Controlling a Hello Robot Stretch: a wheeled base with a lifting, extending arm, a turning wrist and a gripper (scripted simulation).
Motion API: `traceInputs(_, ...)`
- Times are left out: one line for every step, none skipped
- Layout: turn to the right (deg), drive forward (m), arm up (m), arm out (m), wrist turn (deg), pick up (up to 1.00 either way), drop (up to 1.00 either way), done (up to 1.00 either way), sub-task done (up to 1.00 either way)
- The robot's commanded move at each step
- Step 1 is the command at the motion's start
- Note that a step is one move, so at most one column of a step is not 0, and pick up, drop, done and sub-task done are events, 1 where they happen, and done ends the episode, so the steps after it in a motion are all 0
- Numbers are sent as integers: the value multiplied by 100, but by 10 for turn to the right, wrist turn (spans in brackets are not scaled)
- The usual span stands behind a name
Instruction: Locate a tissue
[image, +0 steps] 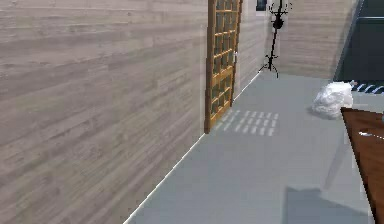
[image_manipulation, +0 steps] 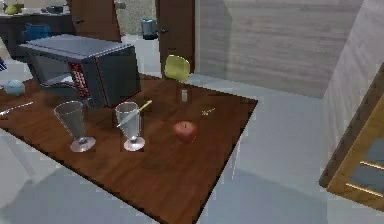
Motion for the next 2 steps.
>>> traceInputs(210,0,0,0,0,0,0,0,0)
traceInputs(0,100,0,0,0,0,0,0,0)
